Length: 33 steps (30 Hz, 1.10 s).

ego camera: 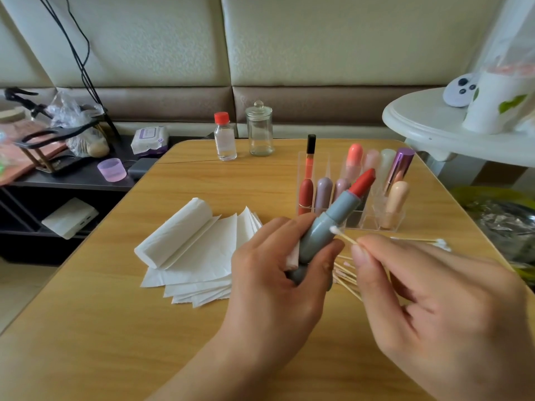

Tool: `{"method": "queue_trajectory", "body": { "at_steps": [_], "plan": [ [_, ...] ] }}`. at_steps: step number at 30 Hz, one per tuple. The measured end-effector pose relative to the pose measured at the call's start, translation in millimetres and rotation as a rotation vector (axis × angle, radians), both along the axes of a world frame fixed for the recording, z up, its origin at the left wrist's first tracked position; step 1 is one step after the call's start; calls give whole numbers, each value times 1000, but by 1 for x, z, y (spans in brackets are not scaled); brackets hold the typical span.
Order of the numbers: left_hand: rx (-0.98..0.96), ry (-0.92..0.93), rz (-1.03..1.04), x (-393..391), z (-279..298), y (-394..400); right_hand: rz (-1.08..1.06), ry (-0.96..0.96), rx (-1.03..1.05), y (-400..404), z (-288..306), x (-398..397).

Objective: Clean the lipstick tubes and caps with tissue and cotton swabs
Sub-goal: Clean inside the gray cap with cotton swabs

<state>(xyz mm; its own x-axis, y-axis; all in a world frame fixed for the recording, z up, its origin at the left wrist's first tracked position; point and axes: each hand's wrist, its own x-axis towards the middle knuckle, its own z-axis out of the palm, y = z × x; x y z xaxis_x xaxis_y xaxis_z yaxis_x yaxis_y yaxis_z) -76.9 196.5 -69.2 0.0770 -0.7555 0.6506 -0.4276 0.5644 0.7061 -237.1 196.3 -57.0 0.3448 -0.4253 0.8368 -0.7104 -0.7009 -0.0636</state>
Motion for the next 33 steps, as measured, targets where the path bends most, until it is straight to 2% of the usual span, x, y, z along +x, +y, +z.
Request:
{"method": "queue_trajectory", "body": {
  "at_steps": [6, 14, 25, 29, 33],
  "plan": [
    [-74, -74, -14, 1, 0, 1, -35, 1, -5, 1, 0, 3],
    [-135, -214, 76, 3, 1, 0, -48, 12, 22, 3, 3, 6],
    [-142, -171, 52, 1, 1, 0, -27, -10, 30, 4, 5, 6],
    [-77, -33, -13, 0, 1, 1, -5, -6, 19, 4, 5, 1],
    [122, 279, -176, -2, 6, 5, -5, 4, 40, 0, 0, -3]
  ]
}}
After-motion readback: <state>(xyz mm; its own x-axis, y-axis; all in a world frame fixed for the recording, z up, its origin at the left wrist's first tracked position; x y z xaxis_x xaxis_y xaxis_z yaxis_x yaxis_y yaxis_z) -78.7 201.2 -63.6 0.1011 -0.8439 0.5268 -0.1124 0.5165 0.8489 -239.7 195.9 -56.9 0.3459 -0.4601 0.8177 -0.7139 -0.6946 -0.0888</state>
